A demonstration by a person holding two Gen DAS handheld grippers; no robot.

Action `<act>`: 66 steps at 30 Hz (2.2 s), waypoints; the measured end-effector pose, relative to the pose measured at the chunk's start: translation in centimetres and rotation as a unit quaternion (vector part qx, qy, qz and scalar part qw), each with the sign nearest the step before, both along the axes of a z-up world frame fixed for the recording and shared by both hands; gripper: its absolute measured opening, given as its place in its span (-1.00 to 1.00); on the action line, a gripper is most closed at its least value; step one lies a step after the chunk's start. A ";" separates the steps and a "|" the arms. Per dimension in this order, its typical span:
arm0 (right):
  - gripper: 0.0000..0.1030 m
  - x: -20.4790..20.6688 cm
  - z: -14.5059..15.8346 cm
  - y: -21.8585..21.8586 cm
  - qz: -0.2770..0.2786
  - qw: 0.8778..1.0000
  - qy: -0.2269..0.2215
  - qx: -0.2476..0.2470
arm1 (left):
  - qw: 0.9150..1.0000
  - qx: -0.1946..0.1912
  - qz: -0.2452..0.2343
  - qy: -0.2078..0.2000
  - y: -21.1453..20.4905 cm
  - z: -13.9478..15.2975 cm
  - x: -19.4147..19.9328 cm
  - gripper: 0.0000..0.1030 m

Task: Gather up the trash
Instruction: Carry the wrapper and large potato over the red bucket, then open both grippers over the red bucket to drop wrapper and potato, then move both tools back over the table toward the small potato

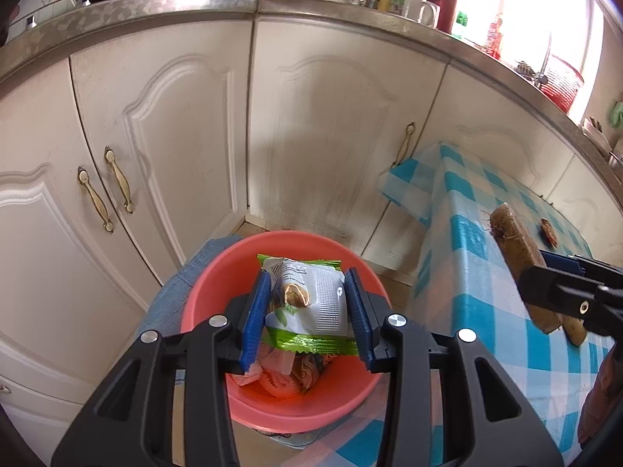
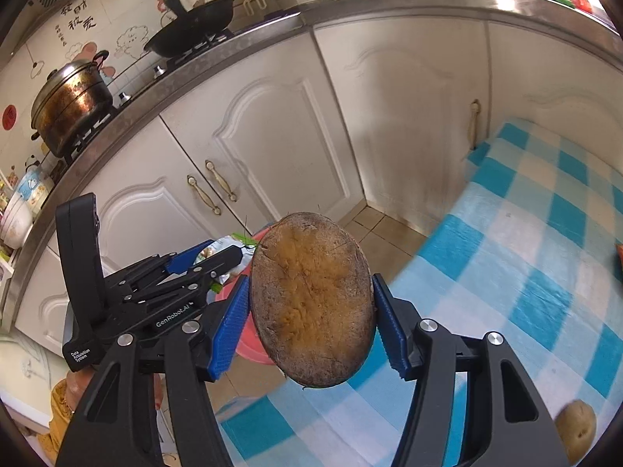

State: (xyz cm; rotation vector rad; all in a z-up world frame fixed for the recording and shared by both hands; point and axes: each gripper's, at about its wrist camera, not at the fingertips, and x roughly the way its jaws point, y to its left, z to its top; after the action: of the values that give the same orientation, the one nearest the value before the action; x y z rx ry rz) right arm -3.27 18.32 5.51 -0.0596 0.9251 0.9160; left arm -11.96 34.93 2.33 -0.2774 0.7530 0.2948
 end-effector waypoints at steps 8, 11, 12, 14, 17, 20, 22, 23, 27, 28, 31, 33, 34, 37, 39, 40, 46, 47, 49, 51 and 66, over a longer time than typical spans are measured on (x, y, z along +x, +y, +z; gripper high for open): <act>0.20 1.0 -2.8 3.9 0.025 0.999 0.024 -0.019 | 0.999 -0.026 0.021 0.023 2.4 -2.5 1.1 -0.21; 0.20 1.5 -3.9 4.7 0.025 0.999 0.035 -0.024 | 0.999 -0.036 0.024 0.031 2.9 -3.4 1.6 -0.21; 0.20 1.6 -4.2 4.9 0.025 0.999 0.036 -0.027 | 0.998 -0.039 0.025 0.034 3.0 -3.6 1.7 -0.21; 0.20 1.7 -4.7 5.2 0.027 0.998 0.040 -0.030 | 0.998 -0.041 0.026 0.037 3.2 -4.0 1.9 -0.21; 0.20 1.7 -5.1 5.7 0.030 0.998 0.042 -0.033 | 0.998 -0.045 0.029 0.042 3.6 -4.4 2.0 -0.21; 0.20 1.5 -5.3 6.3 0.034 0.998 0.042 -0.034 | 0.997 -0.047 0.032 0.047 3.9 -4.8 2.1 -0.21; 0.20 1.3 -5.3 6.7 0.038 0.998 0.039 -0.037 | 0.997 -0.049 0.033 0.049 4.0 -5.0 2.1 -0.21; 0.20 1.2 -5.4 6.9 0.039 0.998 0.037 -0.040 | 0.997 -0.050 0.033 0.049 4.1 -5.0 2.1 -0.21; 0.47 1.5 -5.7 7.4 0.036 0.998 0.043 -0.039 | 0.995 -0.068 0.039 0.058 5.0 -6.3 2.4 0.16; 0.61 1.7 -5.6 7.2 0.028 0.998 0.044 -0.036 | 0.994 -0.075 0.047 0.065 5.3 -6.7 2.5 0.52; 0.62 1.9 -4.7 5.9 0.010 0.999 0.042 -0.014 | 0.991 -0.074 0.083 0.070 6.1 -7.4 1.9 0.61; 0.71 1.8 -3.8 4.5 -0.009 1.000 0.029 0.001 | 0.991 -0.086 0.091 0.053 6.4 -7.1 1.1 0.69; 0.72 1.8 -3.3 3.7 -0.020 0.999 0.024 0.009 | 0.990 -0.089 0.096 0.047 6.4 -7.0 0.7 0.71; 0.72 1.8 -2.0 1.3 -0.047 0.998 0.012 0.028 | 0.991 -0.089 0.102 0.022 6.2 -5.9 -0.3 0.72; 0.72 1.7 -1.2 -0.4 -0.064 0.997 0.000 0.034 | 0.991 -0.088 0.101 0.007 6.0 -5.1 -0.8 0.75; 0.72 1.6 -0.9 -1.1 -0.071 0.997 -0.006 0.035 | 0.991 -0.087 0.098 -0.001 5.7 -4.6 -1.0 0.76; 0.74 0.8 0.7 -5.4 -0.097 0.993 -0.038 0.048 | 0.994 -0.078 0.065 -0.044 3.5 -2.2 -1.7 0.87; 0.74 0.6 0.8 -6.2 -0.099 0.993 -0.044 0.053 | 0.994 -0.077 0.057 -0.051 3.0 -1.9 -1.8 0.88; 0.74 0.1 1.0 -7.4 -0.100 0.991 -0.058 0.063 | 0.994 -0.079 0.047 -0.061 2.1 -1.1 -2.0 0.88; 0.78 -0.5 1.2 -8.6 -0.099 0.989 -0.077 0.072 | 0.993 -0.081 0.037 -0.075 1.1 -0.3 -2.3 0.88; 0.91 -2.8 1.4 -19.9 -0.153 0.974 -0.138 0.096 | 0.990 -0.089 -0.055 -0.092 -7.7 3.2 -1.2 0.89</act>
State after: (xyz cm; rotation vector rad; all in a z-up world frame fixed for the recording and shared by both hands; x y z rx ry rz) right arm -6.10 -1.62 6.88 0.1167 0.5636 0.6848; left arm -13.17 27.21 5.54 -0.4249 0.6111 0.0953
